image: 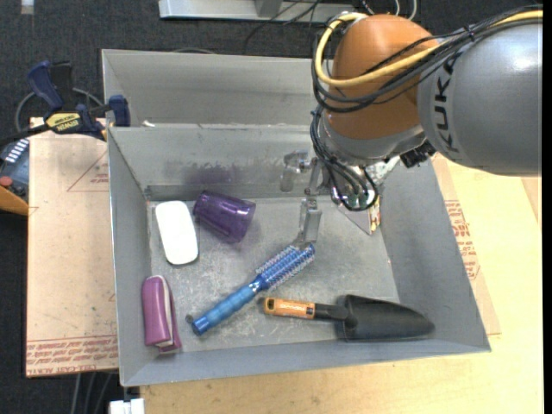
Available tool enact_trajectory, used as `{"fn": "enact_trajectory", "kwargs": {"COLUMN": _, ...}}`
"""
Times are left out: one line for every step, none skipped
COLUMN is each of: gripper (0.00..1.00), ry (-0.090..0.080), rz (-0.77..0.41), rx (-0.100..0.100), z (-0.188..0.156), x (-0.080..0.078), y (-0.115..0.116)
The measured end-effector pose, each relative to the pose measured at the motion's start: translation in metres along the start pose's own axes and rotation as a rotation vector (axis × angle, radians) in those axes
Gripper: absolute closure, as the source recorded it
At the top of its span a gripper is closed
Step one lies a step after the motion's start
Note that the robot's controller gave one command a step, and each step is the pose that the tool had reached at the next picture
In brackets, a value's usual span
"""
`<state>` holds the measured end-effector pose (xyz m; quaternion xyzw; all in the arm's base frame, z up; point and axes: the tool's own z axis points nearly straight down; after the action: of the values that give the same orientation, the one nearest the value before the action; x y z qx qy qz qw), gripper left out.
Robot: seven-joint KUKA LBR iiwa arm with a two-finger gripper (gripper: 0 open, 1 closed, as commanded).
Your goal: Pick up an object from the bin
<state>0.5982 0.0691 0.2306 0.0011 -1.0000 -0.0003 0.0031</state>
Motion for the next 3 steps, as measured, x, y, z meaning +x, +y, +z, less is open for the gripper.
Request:
{"fn": "enact_trajectory", "kwargs": {"gripper": 0.00, "ry": -0.008, "rz": 0.003, "rx": -0.001, "z": -0.005, "x": -0.001, "y": -0.001}}
{"fn": "enact_trajectory", "kwargs": {"gripper": 0.00, "ry": -0.006, "rz": -0.293, "rx": 0.000, "z": 0.072, "x": 0.019, "y": -0.008}}
{"fn": "enact_trajectory", "kwargs": {"gripper": 0.00, "ry": -0.009, "rz": -0.503, "rx": 0.000, "z": 0.071, "x": 0.054, "y": -0.021}}
